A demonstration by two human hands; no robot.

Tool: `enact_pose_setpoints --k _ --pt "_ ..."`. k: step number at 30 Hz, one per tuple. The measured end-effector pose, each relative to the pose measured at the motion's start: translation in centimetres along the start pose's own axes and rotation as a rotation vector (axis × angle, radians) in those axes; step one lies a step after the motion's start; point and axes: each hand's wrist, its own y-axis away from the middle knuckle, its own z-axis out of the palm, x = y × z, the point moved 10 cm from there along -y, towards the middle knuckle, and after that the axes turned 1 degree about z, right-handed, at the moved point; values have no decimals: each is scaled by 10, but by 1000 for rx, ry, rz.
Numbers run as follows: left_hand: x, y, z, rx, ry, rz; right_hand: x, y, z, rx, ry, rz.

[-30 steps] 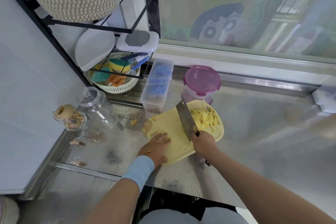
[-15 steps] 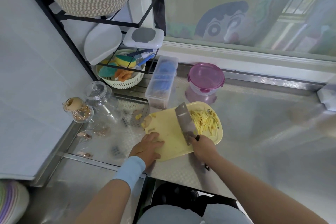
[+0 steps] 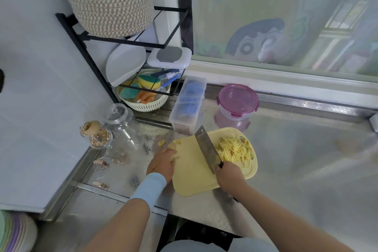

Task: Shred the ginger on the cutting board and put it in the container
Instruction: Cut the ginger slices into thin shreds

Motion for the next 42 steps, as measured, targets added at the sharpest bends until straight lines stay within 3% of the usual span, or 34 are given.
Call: enact_pose_setpoints --k 8,16,22,25,30,33,38,42 --pt "-20 -44 2 -29 14 -211 -5 -5 -6 22 -61 -15" --pt "-29 -45 3 1 104 -272 -1 -1 -2 2 33 -38" --pt "-24 -24 -18 107 415 -290 -19 6 -1 16 102 -138" --pt "-22 -15 -4 19 679 -336 -29 6 -1 16 149 -178" --pt "-18 -6 33 -107 816 -475 -32 1 -6 24 168 -196" --pt "-11 -7 35 -108 583 -379 -27 -3 -9 29 207 -195" --pt "-20 -15 -1 132 366 -297 -22 -7 -10 34 233 -200" --pt "-18 -32 3 47 156 -145 -22 -9 -9 26 253 -207"
